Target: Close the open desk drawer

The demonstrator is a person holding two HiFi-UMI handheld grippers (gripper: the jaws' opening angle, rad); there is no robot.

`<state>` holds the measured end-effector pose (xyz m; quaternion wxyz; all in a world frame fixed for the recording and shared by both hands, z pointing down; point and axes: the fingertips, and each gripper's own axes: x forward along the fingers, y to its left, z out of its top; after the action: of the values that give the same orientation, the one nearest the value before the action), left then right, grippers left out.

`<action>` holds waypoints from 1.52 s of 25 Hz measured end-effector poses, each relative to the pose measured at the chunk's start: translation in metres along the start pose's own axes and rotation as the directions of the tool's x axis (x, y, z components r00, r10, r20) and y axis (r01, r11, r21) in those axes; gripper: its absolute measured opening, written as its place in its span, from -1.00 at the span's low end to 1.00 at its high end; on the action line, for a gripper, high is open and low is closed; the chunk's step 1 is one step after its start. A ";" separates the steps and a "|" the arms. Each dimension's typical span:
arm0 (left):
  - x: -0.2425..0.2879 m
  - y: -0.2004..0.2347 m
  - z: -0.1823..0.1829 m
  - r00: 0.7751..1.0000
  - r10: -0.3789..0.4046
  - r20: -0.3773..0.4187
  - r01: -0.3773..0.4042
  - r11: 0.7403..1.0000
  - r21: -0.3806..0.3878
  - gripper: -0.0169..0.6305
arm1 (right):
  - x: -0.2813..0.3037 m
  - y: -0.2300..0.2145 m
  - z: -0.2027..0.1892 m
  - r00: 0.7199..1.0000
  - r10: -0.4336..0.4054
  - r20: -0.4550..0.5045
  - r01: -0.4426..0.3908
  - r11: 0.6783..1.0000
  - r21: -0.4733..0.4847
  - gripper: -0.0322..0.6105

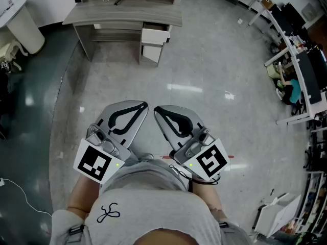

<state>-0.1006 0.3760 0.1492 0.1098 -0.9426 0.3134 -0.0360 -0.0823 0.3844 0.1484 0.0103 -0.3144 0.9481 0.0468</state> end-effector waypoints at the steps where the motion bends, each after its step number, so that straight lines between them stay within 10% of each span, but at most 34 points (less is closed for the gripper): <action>1: 0.001 -0.001 0.000 1.000 -0.001 -0.001 0.001 1.000 0.005 -0.92 | -0.001 0.000 0.000 1.000 -0.001 0.001 0.001 1.000 -0.001 -0.88; 17: 0.021 -0.010 0.009 0.998 0.006 0.060 0.001 0.993 -0.116 -0.92 | -0.024 -0.017 -0.005 1.000 -0.023 0.018 0.023 1.000 -0.012 -0.88; 38: 0.112 0.043 -0.030 0.999 -0.051 -0.015 0.050 0.997 -0.054 -0.92 | 0.000 -0.122 -0.027 0.998 -0.064 0.008 0.063 0.997 0.046 -0.88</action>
<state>-0.0396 0.2701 0.1685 0.0809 -0.9524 0.2914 -0.0381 -0.0092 0.2843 0.1656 0.0233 -0.3438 0.9384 0.0264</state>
